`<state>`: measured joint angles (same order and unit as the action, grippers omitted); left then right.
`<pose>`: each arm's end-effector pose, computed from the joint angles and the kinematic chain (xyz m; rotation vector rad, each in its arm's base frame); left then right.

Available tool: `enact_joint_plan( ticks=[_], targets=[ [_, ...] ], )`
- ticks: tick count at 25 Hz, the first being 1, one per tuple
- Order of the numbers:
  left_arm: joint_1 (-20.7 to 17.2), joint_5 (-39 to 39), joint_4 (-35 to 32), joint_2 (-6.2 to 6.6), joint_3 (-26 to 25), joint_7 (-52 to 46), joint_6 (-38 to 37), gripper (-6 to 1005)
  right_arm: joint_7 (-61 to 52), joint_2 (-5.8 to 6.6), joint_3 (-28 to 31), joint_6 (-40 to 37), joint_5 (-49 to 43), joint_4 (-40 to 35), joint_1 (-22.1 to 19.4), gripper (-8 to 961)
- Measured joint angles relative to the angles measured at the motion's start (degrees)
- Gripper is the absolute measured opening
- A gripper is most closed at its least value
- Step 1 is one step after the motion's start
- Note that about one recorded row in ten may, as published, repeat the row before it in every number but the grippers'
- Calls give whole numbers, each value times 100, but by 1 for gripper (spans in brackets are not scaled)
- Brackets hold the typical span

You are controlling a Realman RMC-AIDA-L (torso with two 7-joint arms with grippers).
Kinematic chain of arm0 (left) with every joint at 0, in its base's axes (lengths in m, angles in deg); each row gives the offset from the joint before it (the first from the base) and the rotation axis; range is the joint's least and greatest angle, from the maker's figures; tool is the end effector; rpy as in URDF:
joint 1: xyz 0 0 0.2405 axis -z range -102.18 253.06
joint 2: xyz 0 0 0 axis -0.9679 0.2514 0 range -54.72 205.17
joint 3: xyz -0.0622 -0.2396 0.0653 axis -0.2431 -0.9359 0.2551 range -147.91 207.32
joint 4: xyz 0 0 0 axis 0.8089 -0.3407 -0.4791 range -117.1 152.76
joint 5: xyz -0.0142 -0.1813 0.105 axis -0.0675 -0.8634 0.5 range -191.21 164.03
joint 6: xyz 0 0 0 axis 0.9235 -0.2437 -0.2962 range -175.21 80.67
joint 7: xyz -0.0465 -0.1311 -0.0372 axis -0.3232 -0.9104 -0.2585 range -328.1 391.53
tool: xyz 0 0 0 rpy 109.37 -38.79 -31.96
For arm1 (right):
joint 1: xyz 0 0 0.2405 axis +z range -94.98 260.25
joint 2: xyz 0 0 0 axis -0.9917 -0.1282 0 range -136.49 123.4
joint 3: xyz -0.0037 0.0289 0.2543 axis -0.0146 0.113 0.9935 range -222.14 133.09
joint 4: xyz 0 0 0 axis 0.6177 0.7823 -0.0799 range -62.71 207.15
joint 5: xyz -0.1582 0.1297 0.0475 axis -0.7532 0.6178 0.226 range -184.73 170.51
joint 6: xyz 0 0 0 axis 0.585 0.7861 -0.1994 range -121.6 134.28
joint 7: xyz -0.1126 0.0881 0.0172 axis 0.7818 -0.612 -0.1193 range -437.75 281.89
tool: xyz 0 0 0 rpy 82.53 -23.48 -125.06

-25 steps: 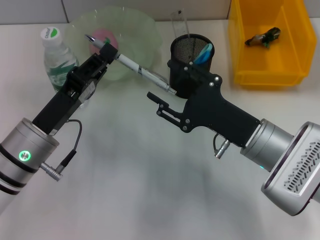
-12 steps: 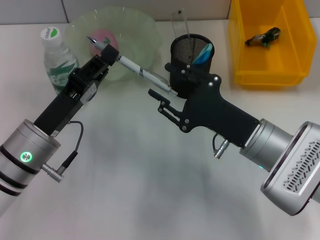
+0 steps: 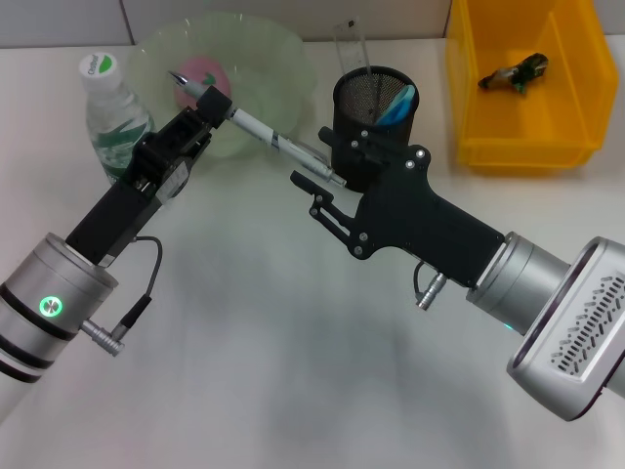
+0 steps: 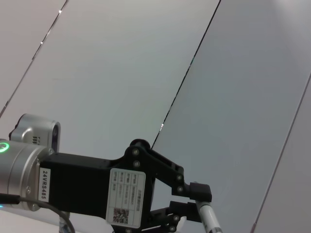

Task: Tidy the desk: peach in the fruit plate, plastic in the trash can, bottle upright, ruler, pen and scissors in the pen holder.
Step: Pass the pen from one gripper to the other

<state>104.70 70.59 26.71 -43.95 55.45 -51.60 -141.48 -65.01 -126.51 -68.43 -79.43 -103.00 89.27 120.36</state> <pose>-0.2547 0.2820 -0.0485 -1.7999 -1.5562 -1.8066 0.2053 0.2836 -0.1031 -2.1757 -0.2899 0.9324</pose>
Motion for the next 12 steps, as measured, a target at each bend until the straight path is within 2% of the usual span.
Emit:
enact_joint_plan(
  ticks=[12],
  targets=[
    [0,-4,0,0,0,-2,0,201,0,0,12,18,0,7,45,371]
  ],
)
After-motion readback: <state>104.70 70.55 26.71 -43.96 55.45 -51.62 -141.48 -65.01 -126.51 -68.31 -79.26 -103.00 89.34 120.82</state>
